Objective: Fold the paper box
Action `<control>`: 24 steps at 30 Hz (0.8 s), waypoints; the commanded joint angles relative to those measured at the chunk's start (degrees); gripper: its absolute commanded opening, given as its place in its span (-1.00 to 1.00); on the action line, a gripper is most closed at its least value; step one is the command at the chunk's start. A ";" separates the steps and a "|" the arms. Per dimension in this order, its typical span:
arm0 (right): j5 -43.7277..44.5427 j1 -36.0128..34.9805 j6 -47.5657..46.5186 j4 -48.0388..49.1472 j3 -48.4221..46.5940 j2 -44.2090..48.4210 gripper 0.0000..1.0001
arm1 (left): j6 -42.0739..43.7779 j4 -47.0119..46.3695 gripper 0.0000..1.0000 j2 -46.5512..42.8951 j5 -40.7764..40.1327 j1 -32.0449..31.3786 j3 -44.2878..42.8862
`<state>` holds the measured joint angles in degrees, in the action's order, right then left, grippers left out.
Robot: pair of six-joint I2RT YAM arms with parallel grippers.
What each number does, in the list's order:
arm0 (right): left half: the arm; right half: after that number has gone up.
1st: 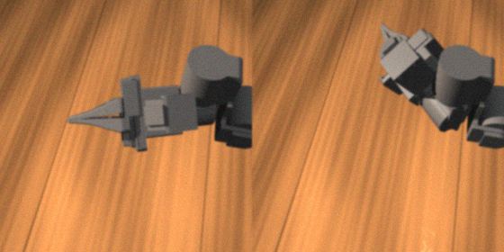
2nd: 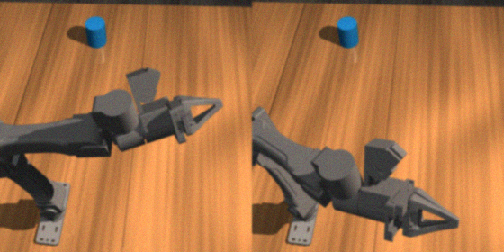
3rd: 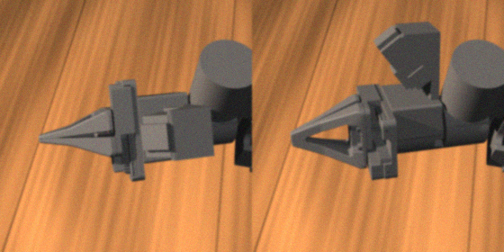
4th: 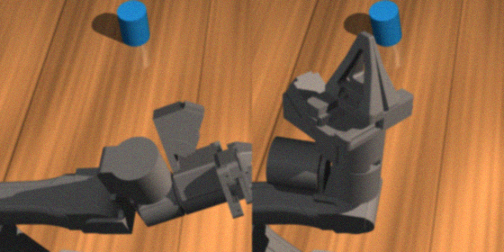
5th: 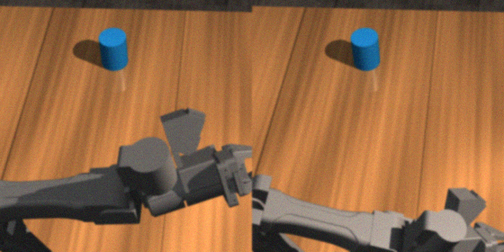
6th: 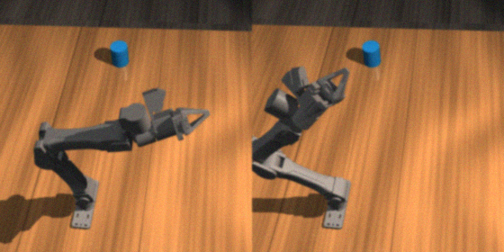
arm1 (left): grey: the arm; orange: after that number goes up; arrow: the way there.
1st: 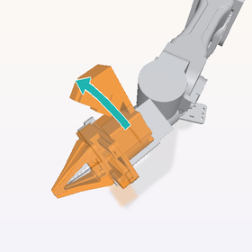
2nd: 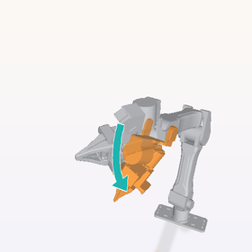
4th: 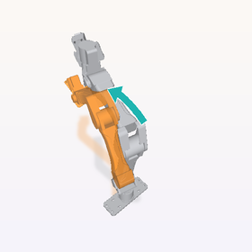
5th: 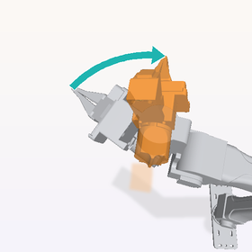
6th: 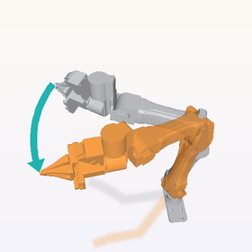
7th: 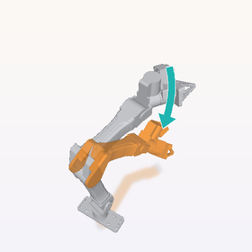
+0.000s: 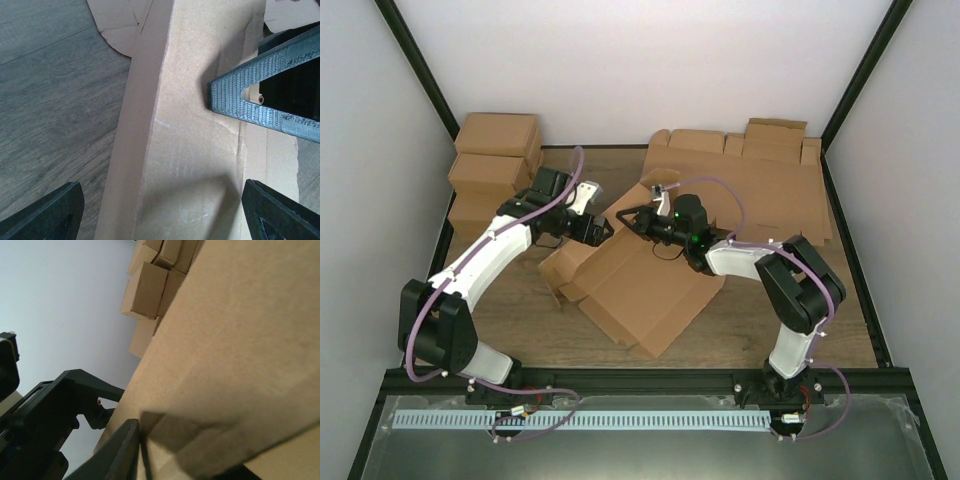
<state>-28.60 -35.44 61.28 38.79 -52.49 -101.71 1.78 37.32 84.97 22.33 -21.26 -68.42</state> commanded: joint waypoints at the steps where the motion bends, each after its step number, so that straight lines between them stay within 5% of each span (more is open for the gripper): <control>1: 3.28 -0.22 -6.24 -7.82 -1.31 2.75 -0.38 | 1.16 -0.81 0.78 -0.23 -0.27 0.02 -0.11; 14: 9.62 7.93 -22.71 -20.60 5.02 16.00 0.08 | 0.79 -1.90 0.73 0.34 -0.54 -0.01 -1.05; 24: 9.92 15.58 -55.34 -35.85 -8.89 9.24 0.13 | 0.02 -2.43 0.73 0.37 1.30 0.04 -1.98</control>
<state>-20.18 -20.84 22.61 11.22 -52.36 -87.94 1.72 36.36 84.97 22.28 -21.26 -68.79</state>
